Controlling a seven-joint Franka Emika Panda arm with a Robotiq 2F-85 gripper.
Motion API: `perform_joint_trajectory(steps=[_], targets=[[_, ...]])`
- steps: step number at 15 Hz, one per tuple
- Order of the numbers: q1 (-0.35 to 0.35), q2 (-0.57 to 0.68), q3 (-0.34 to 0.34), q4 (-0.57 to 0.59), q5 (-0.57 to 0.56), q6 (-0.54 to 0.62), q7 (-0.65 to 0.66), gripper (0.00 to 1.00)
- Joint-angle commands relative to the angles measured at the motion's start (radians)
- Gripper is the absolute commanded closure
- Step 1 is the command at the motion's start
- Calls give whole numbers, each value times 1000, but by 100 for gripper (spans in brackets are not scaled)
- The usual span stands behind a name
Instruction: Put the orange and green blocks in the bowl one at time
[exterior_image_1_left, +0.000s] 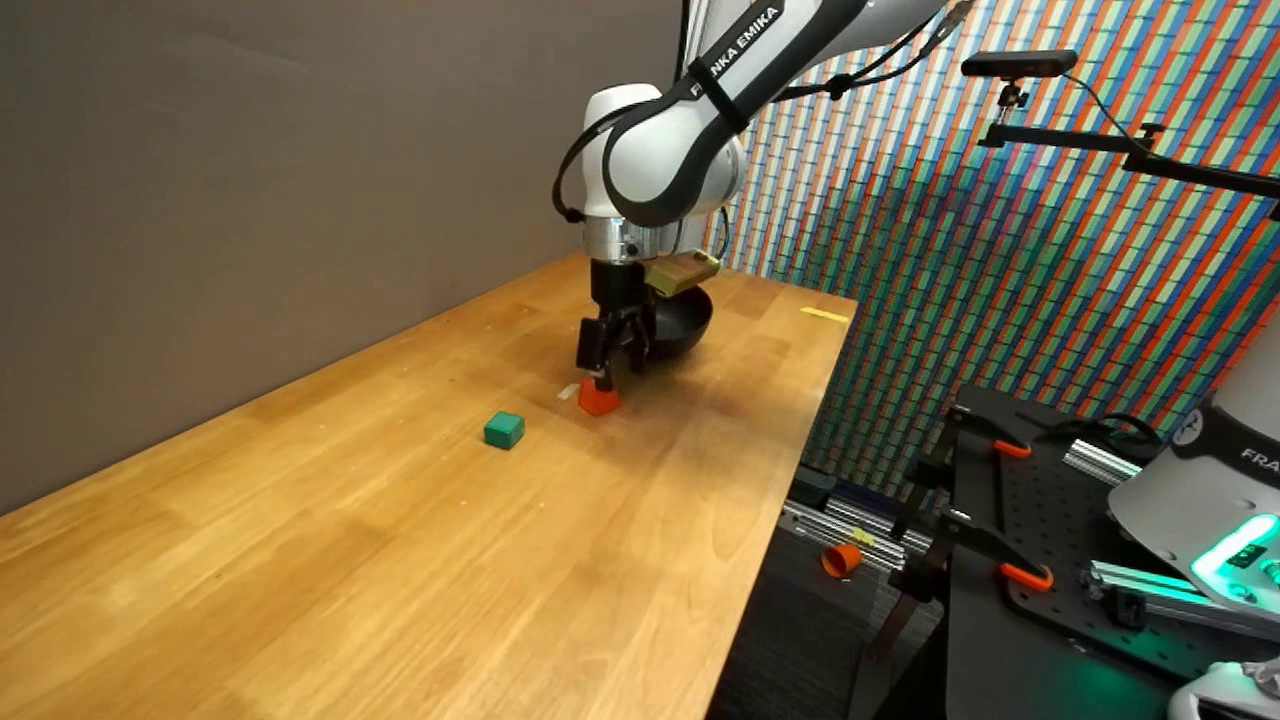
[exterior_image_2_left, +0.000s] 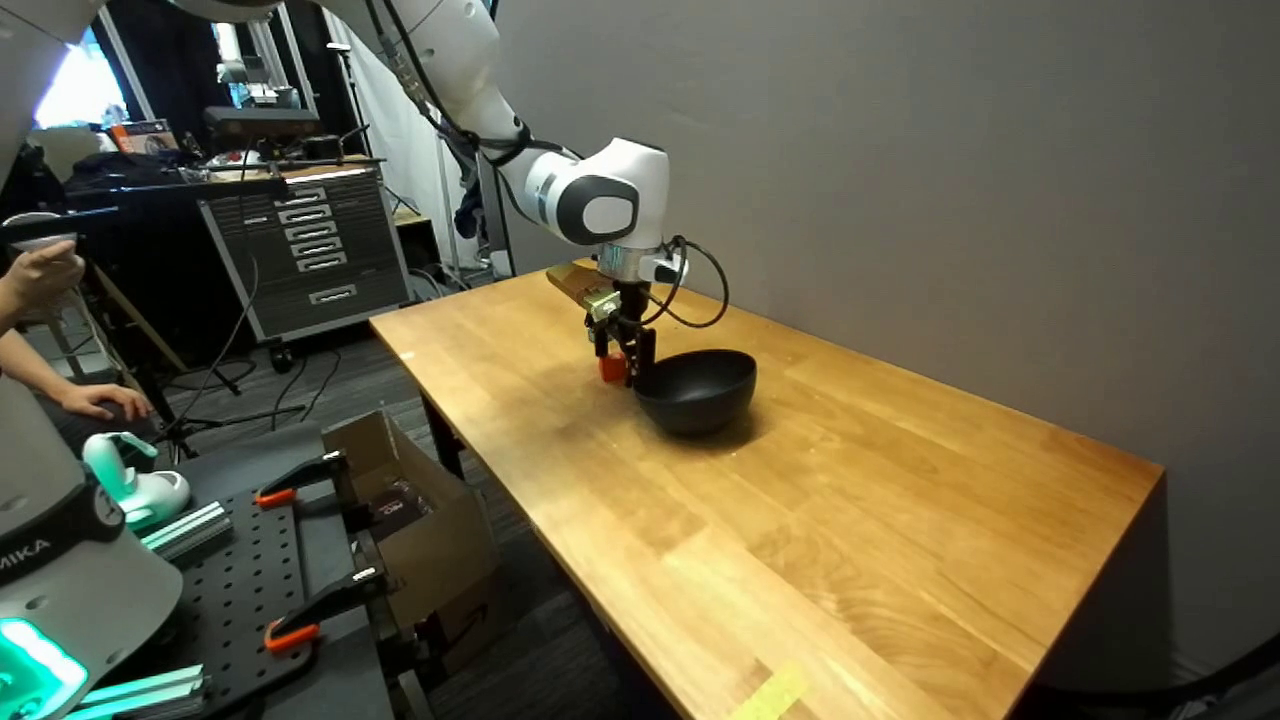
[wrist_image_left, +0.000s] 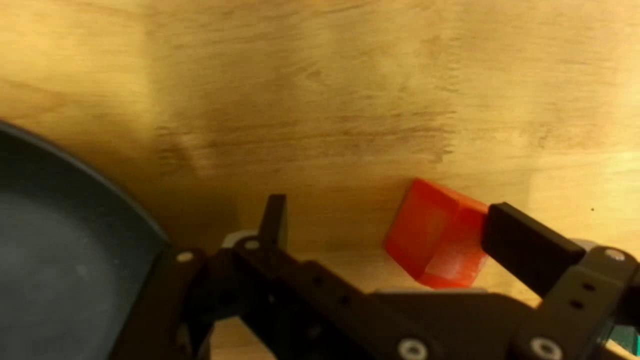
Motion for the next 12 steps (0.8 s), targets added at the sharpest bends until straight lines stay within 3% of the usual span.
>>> perform_joint_trajectory(steps=[1,12], targets=[[1,54,15,116,-23,-69,50,0],[7,35,39,102,-7,-81,80,0]])
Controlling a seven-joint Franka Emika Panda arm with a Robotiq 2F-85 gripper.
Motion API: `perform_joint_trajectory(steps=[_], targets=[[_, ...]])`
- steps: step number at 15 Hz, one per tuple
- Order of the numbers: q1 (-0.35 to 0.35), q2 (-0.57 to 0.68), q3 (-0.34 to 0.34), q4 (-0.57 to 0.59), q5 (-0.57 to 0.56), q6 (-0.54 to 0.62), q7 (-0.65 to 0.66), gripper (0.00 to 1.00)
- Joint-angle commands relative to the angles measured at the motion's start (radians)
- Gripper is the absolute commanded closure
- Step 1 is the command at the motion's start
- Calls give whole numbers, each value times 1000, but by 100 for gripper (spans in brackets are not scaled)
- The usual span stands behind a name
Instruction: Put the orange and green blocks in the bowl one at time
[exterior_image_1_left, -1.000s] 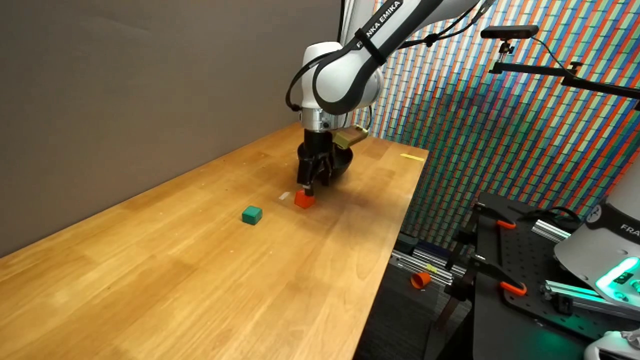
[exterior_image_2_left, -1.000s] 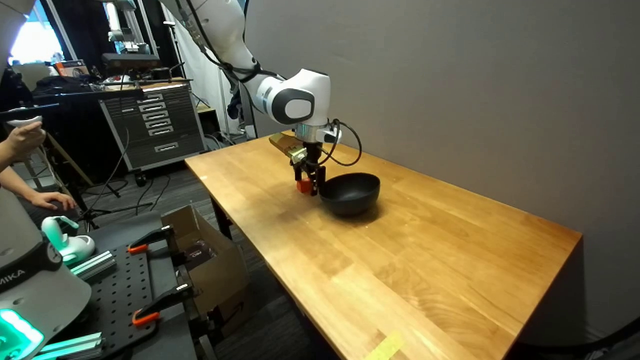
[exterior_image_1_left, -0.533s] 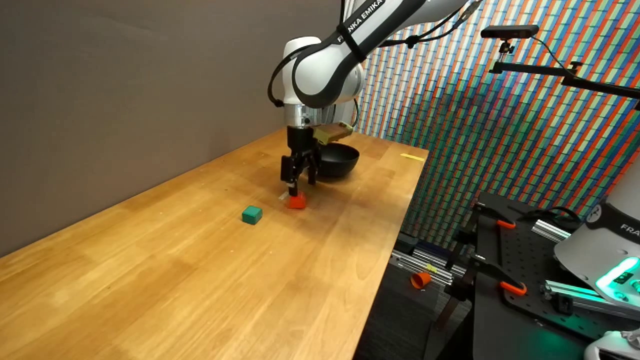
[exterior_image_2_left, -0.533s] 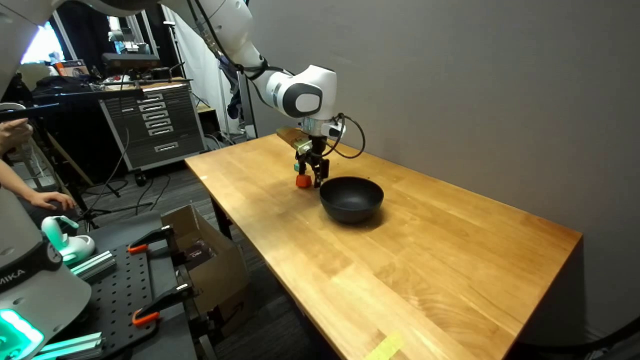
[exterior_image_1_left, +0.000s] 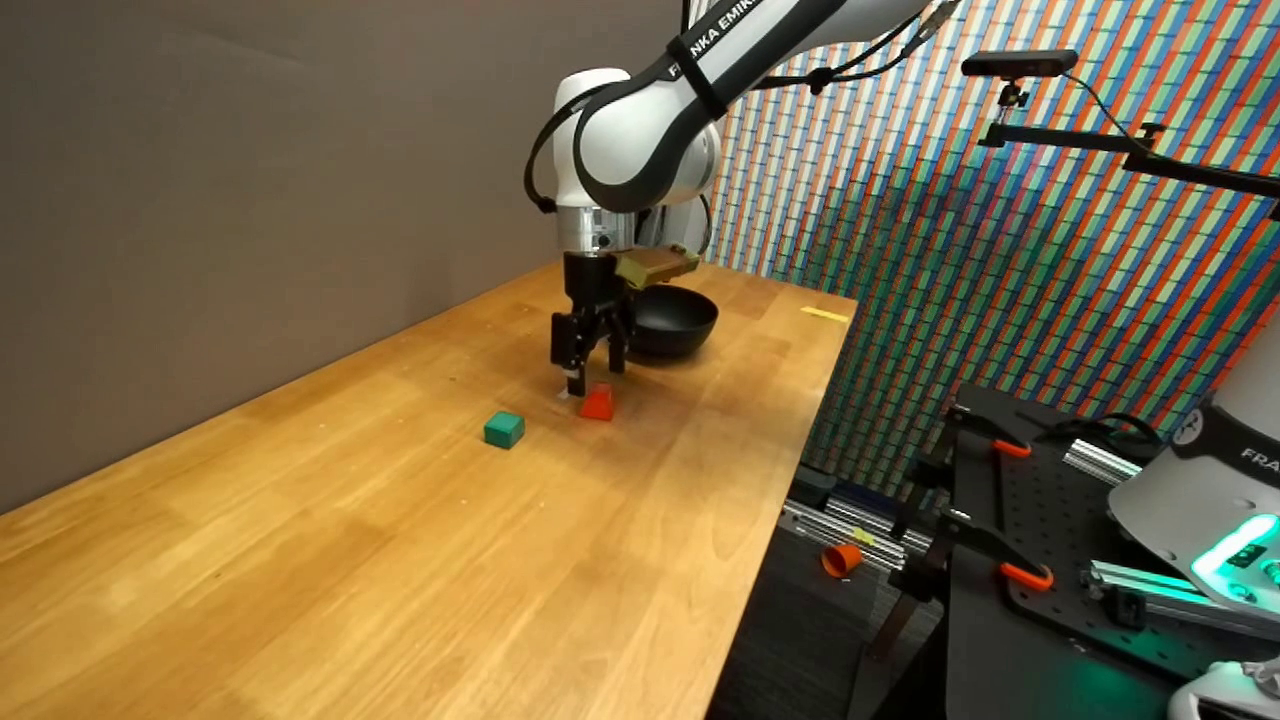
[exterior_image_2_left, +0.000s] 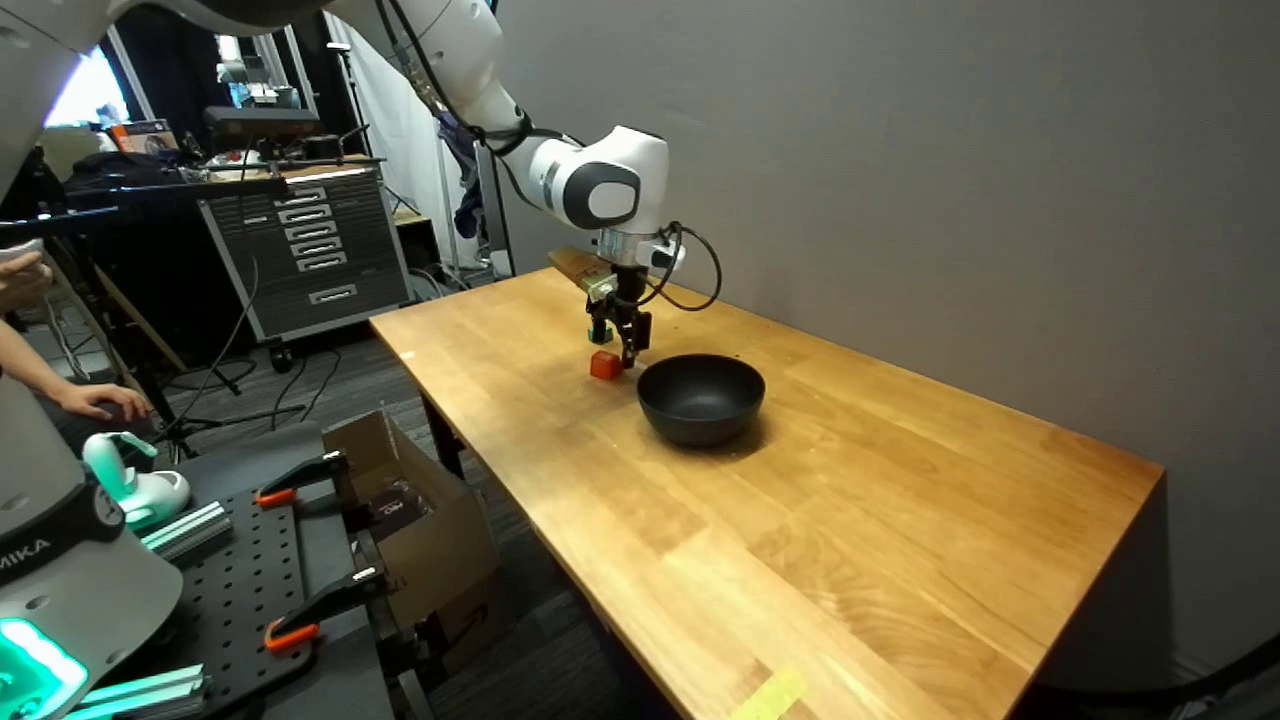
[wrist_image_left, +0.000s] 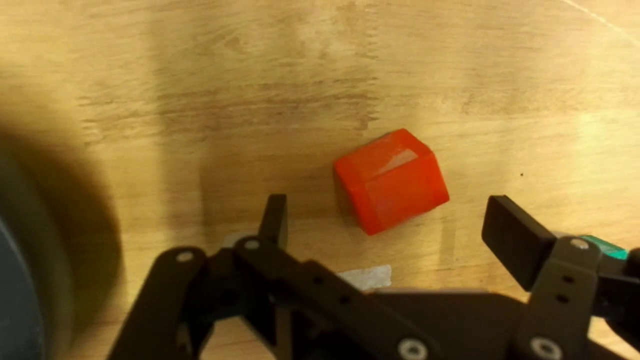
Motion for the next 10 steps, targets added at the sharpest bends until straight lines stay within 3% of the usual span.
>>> perform_joint_trajectory(steps=[1,3,4,5,10], targets=[[-8,3,12,-4,-6,0,13,0],[-4,10,8,-7,-13,7,16,0],[-1,14,6,-8,-16,15,17,25],[-2,18,8,-7,-15,11,16,26],[-2,7,3,-29,-16,6,22,65]])
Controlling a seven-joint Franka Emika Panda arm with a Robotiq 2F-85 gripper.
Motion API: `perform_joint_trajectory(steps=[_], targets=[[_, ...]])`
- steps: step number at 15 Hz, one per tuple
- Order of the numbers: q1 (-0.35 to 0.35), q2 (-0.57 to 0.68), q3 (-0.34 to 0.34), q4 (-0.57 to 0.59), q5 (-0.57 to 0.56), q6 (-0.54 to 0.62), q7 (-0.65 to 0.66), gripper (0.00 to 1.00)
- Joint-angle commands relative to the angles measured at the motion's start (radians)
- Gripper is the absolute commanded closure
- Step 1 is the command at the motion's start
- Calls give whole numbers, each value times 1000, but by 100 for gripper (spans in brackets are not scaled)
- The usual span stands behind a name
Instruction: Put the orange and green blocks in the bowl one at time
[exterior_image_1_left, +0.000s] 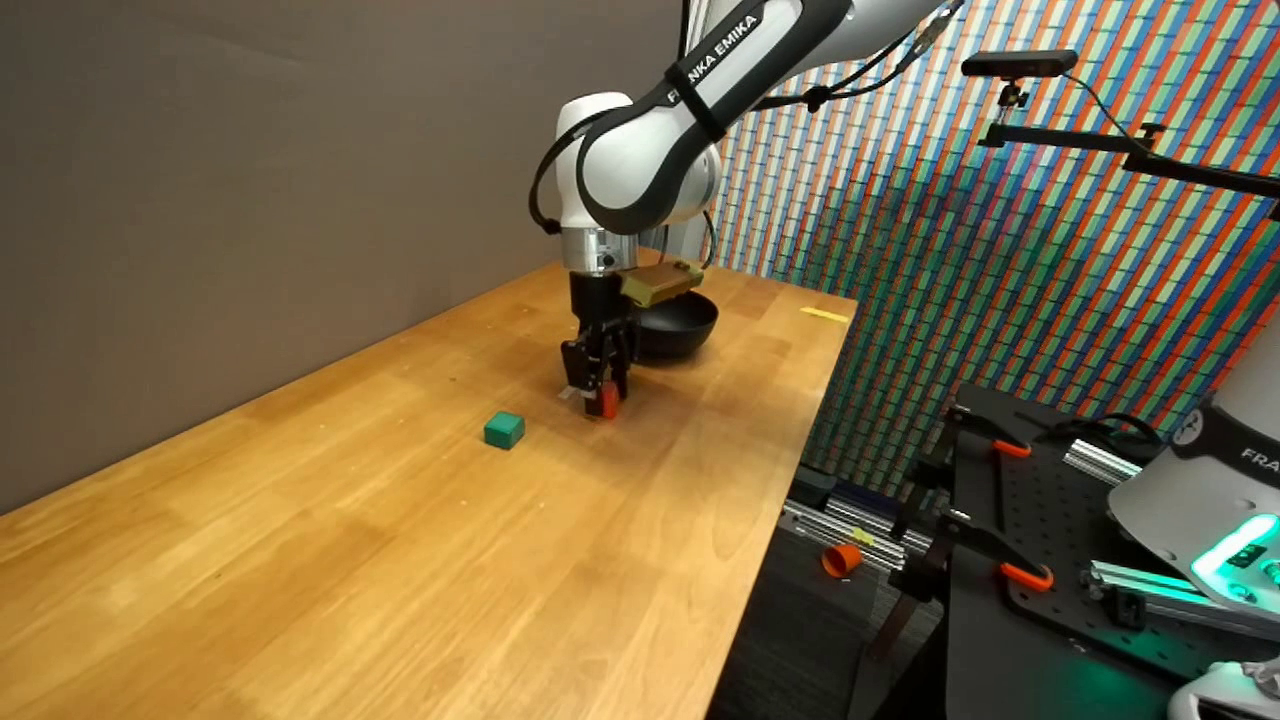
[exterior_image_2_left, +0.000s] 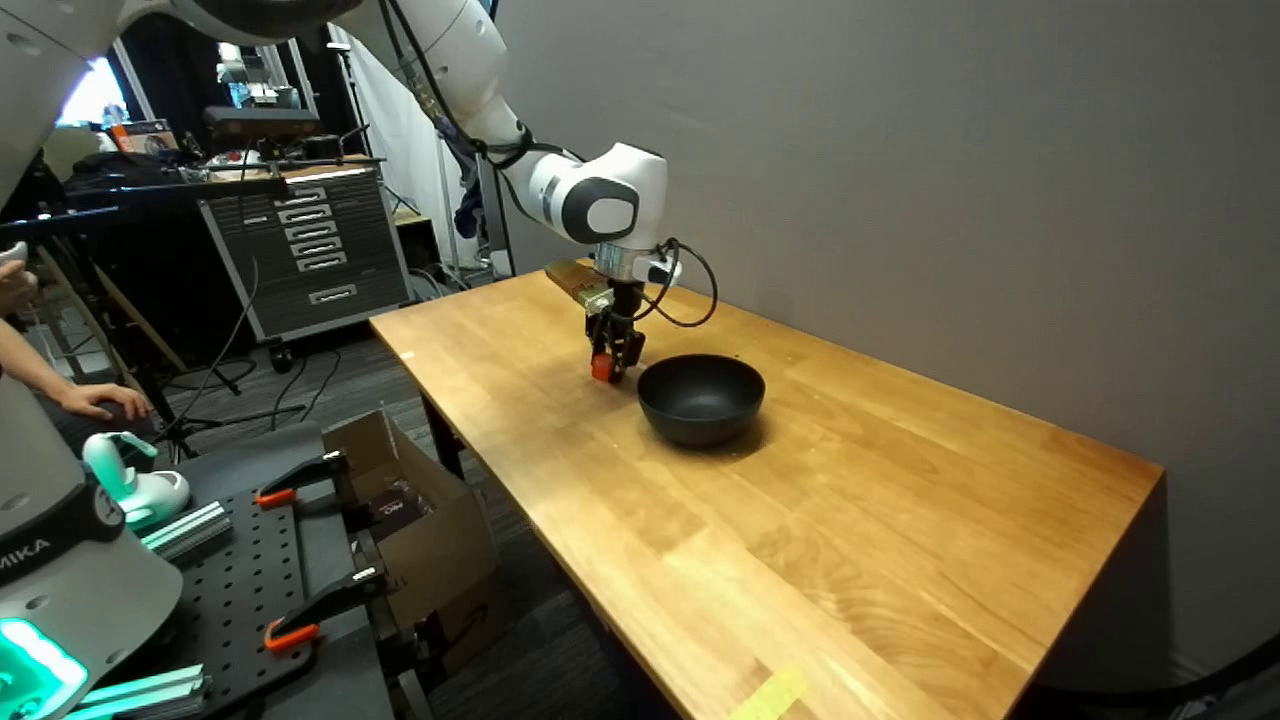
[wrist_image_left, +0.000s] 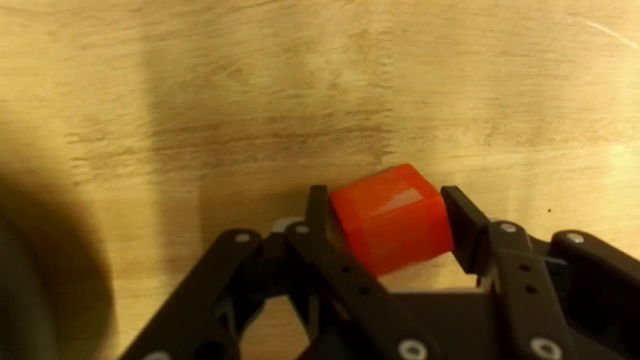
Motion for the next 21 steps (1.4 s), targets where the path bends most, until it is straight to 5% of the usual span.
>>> perform_joint_trajectory(steps=[1,2,14,16,21], targets=[[-2,-37,-1,-36,-19,9,26,73],[1,-61,-6,-51,-24,16,32,78],[19,-357,-166,-246,-296,73,271,78],[2,-360,-168,-251,-301,67,275,28],[-12,-349,-152,-246,-284,65,261,1]])
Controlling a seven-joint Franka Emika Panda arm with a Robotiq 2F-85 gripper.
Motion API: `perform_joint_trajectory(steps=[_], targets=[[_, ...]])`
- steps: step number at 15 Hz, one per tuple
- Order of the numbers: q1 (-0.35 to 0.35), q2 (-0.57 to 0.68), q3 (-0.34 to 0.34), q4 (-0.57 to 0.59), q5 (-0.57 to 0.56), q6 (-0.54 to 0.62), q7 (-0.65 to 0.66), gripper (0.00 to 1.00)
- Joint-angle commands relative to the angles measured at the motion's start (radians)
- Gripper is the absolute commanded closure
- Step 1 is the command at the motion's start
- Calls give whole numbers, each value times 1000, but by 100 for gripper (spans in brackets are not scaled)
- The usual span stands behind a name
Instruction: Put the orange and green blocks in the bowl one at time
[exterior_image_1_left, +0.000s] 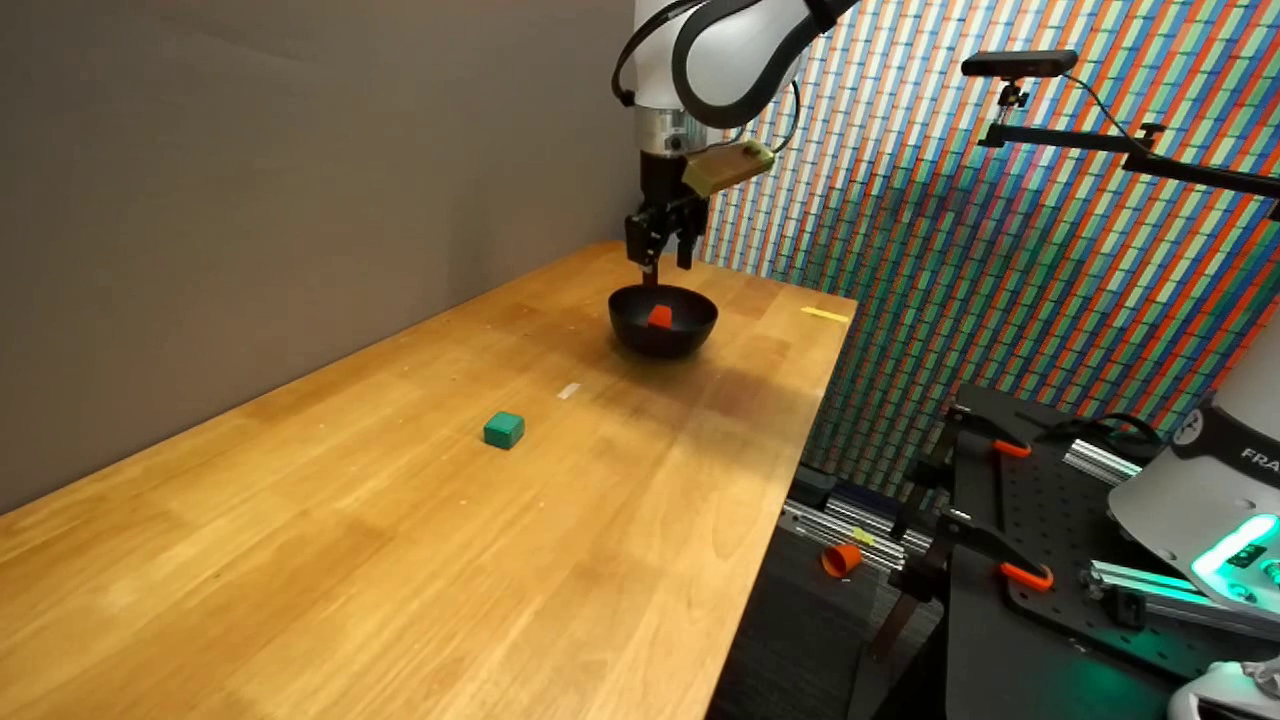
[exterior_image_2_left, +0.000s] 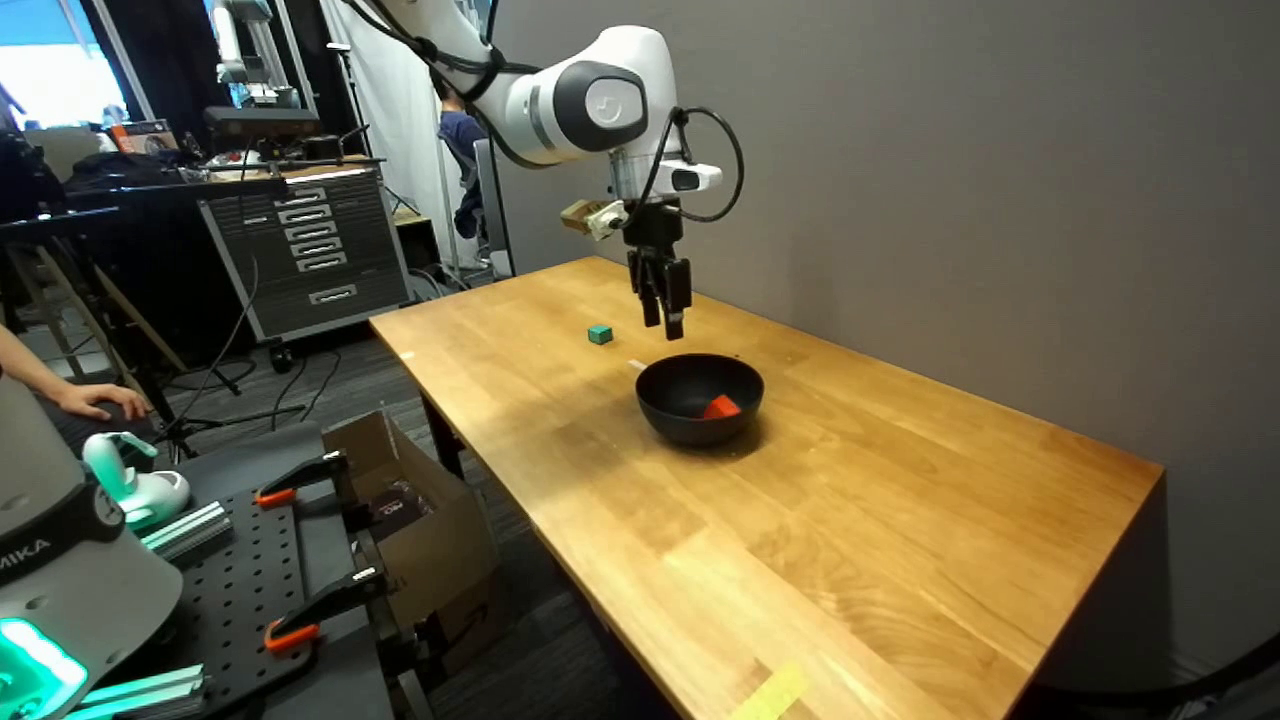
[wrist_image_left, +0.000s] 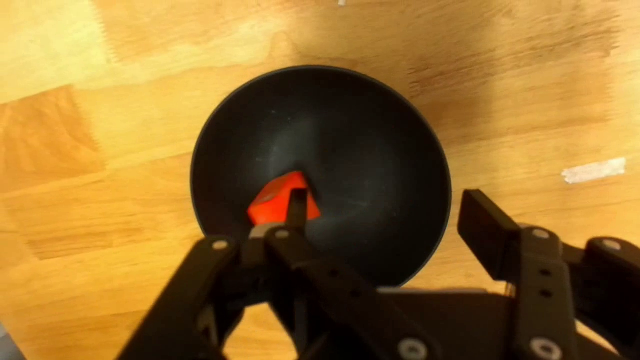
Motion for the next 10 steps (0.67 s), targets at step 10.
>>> perform_joint_trajectory(steps=[10], targets=[[-11,131,213,123,210,-7,-171,0]])
